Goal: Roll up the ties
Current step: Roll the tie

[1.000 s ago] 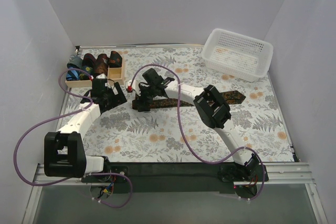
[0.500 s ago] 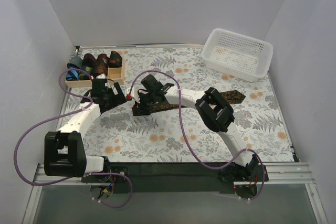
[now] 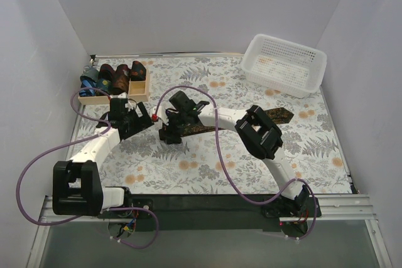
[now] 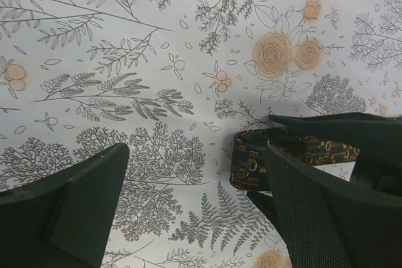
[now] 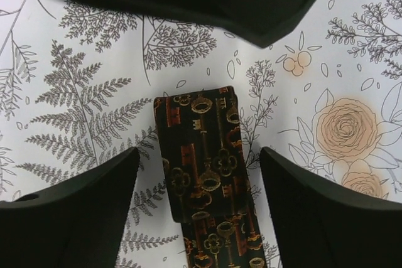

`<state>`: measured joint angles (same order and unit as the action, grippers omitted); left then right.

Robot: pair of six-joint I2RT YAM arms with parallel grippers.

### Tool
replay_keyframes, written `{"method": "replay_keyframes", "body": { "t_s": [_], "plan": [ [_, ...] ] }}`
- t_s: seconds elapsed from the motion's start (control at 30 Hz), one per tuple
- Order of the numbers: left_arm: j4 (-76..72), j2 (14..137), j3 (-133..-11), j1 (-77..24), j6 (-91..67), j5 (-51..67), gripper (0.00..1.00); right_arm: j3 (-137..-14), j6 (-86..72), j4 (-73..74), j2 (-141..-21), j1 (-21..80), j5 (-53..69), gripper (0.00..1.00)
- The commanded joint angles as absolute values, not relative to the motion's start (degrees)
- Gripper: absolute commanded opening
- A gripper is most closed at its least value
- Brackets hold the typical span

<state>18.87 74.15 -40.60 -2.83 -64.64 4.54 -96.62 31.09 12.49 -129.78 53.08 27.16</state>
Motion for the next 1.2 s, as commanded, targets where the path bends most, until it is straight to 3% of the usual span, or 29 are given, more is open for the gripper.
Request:
{"method": "replay_keyframes", "body": {
  "t_s": [0.0, 0.27, 0.43, 0.57, 0.8, 1.17],
  "plan": [
    [17.32, 70.67, -38.86, -2.81, -67.23, 9.57, 0.82, -95.36, 29.53, 14.59, -124.99, 53.53, 27.60, 0.72],
    [15.65, 68.12, -36.04, -2.90, -67.68, 14.75, 0.80, -90.18, 12.33, 7.04, -116.46, 49.93, 28.57, 0.72],
    [13.28, 67.85, -33.67, -2.90, -67.33, 16.43, 0.78, -80.79, -9.26, -3.14, -111.54, 46.68, 29.45, 0.62],
    [12.48, 69.08, -33.49, -3.08, -66.80, 17.66, 0.74, -76.29, -17.99, -7.73, -110.21, 46.23, 25.59, 0.56],
    [11.43, 71.10, -33.84, -3.87, -66.80, 18.89, 0.61, -74.79, -26.71, -13.35, -113.54, 46.32, 27.07, 0.47],
    [11.16, 73.04, -34.19, -5.27, -66.97, 18.19, 0.60, -76.37, -29.88, -14.94, -119.18, 46.49, 28.38, 0.39]
  ]
}}
